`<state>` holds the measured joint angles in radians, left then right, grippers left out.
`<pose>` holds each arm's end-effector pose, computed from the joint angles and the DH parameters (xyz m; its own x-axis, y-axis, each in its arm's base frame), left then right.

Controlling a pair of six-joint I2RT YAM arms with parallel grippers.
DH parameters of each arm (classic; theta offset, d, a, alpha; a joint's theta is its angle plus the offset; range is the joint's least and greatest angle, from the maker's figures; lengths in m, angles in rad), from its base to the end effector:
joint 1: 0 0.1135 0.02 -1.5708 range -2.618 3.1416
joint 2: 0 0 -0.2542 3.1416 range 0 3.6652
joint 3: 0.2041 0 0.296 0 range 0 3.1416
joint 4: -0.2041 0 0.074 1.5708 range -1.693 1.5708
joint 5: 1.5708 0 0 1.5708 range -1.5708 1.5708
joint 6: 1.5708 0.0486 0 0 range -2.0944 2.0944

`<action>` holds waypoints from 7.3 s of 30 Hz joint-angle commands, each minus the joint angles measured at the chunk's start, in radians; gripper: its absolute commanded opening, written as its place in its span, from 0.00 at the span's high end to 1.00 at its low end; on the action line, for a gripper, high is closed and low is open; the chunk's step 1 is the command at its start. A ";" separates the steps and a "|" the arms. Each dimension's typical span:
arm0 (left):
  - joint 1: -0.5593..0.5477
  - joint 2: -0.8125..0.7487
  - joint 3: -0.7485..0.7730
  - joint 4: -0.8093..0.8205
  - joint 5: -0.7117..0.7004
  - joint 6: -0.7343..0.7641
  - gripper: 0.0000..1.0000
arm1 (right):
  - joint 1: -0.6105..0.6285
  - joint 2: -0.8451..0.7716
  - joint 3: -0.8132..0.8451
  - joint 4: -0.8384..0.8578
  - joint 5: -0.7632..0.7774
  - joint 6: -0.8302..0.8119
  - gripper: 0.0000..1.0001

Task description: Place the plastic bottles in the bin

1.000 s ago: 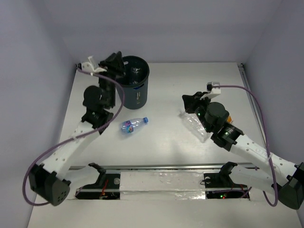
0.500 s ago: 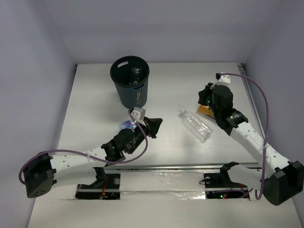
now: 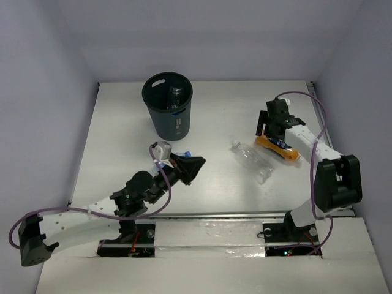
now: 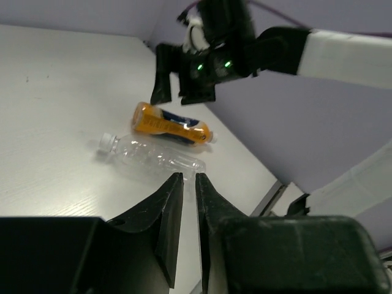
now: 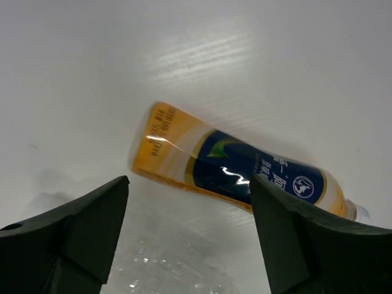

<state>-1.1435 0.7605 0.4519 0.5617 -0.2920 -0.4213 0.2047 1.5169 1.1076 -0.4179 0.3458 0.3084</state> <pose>0.1151 -0.2189 0.2880 -0.2145 -0.4740 -0.8540 0.7324 0.5004 -0.4617 0.3726 0.0605 0.2189 -0.6765 0.1512 -0.7207 0.2506 0.9676 -0.0322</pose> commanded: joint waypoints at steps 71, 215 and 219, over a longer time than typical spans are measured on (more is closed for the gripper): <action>-0.002 -0.136 -0.056 0.004 -0.022 -0.030 0.86 | -0.048 0.540 0.514 -0.502 -0.060 -0.232 0.22; 0.088 -0.320 -0.065 -0.243 -0.374 0.006 0.64 | 0.482 0.391 1.027 0.493 -0.401 0.104 0.53; 0.139 -0.358 -0.074 -0.258 -0.363 -0.005 0.64 | 0.519 0.558 1.202 0.516 -0.272 0.015 0.51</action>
<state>-1.0298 0.4313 0.3595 0.2764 -0.6685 -0.4210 0.6838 2.0205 2.2105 0.0097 -0.0097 0.3763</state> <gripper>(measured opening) 0.363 0.580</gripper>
